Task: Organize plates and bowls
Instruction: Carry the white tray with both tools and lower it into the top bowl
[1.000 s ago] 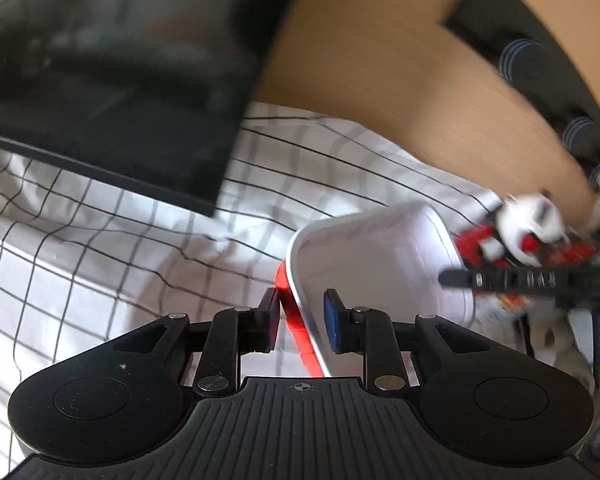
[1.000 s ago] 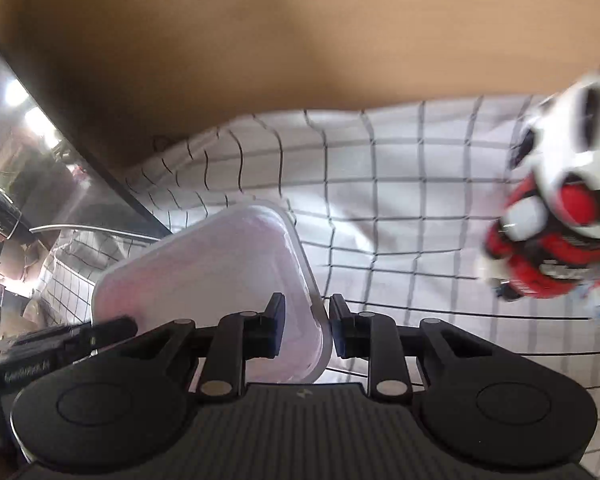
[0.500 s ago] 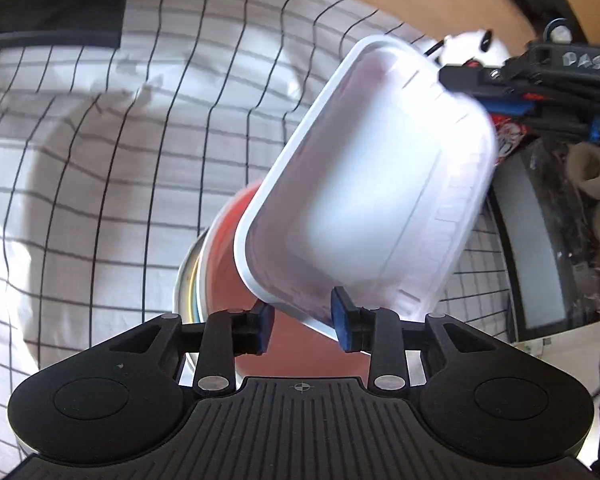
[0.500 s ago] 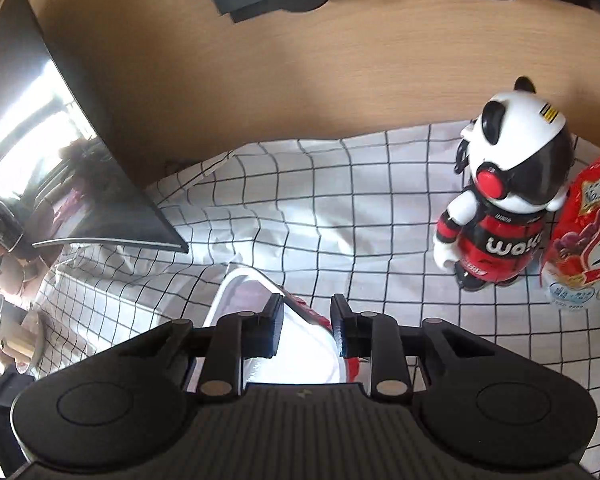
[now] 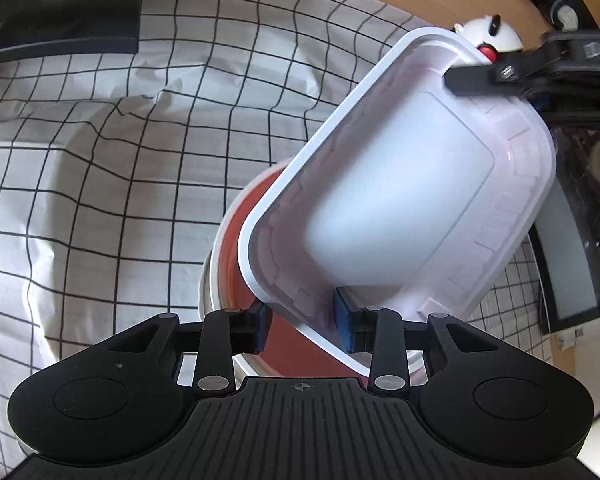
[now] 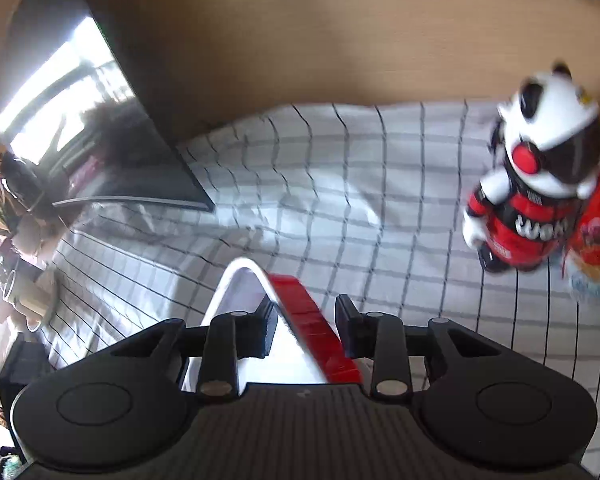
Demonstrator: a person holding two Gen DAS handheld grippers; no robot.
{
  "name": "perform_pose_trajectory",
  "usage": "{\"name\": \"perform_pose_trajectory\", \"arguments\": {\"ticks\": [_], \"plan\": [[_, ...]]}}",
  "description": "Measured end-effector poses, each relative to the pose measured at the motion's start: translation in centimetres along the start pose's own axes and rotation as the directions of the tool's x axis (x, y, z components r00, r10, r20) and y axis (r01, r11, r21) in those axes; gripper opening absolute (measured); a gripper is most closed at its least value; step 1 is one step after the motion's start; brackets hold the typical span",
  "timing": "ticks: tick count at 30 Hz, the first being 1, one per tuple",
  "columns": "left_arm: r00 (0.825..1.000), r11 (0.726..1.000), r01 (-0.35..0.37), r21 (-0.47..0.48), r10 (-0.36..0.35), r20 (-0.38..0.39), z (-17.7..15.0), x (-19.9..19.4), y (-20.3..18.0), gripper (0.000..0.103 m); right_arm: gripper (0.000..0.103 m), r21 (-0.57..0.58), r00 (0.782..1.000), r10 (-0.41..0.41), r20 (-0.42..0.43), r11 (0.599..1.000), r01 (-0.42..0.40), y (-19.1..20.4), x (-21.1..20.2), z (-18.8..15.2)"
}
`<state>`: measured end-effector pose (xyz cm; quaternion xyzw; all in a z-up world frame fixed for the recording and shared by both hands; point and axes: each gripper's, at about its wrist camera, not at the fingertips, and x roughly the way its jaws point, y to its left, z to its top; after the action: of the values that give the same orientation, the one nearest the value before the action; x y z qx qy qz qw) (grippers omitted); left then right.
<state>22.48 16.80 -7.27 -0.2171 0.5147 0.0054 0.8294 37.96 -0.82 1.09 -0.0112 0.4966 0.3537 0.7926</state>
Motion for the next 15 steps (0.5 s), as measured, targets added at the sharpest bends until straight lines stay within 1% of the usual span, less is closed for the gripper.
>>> {"name": "perform_pose_trajectory", "arguments": {"ticks": [3,5,7,8,9,10,11,13,15], "plan": [[1.000,1.000,0.014,0.004,-0.014,0.000,-0.4,-0.1,0.1,0.036,0.032,0.038,1.000,-0.001,-0.009,0.999,0.001,-1.3,0.4,-0.9],[1.000,1.000,0.014,0.000,-0.014,-0.003,-0.5,-0.1,0.1,0.034,0.035,0.078,1.000,0.014,0.007,0.997,-0.014,-2.1,0.1,-1.7],[1.000,1.000,0.005,-0.010,-0.005,-0.005,-0.4,-0.1,0.1,0.033,0.048,0.110,1.000,0.009,0.029,0.994,-0.012,-2.6,-0.6,-2.6],[1.000,1.000,0.001,-0.018,-0.001,-0.004,-0.3,-0.1,0.2,0.032,0.052,0.131,0.999,0.004,0.047,0.991,-0.010,-2.7,-1.2,-3.4],[1.000,1.000,-0.004,-0.026,0.004,-0.005,-0.3,0.0,0.2,0.032,0.058,0.146,0.998,0.005,0.070,0.989,-0.015,-2.7,-1.7,-4.1],[1.000,0.999,-0.004,-0.032,0.004,-0.003,-0.4,0.0,0.2,0.032,0.060,0.155,0.995,0.005,0.099,0.988,-0.021,-2.6,-2.4,-4.9],[1.000,0.999,-0.005,-0.036,0.005,-0.003,-0.4,0.0,0.2,0.031,0.061,0.157,0.991,0.004,0.134,0.987,-0.025,-2.5,-3.2,-5.8],[1.000,0.999,-0.007,-0.042,0.007,-0.005,-0.4,0.0,0.1,0.032,0.063,0.162,0.984,-0.006,0.176,0.986,-0.023,-2.5,-4.3,-6.8],[1.000,0.999,-0.010,-0.047,0.010,-0.005,-0.5,0.0,0.0,0.032,0.064,0.202,0.982,0.009,0.190,0.978,-0.048,-2.9,-4.6,-7.8]]}}
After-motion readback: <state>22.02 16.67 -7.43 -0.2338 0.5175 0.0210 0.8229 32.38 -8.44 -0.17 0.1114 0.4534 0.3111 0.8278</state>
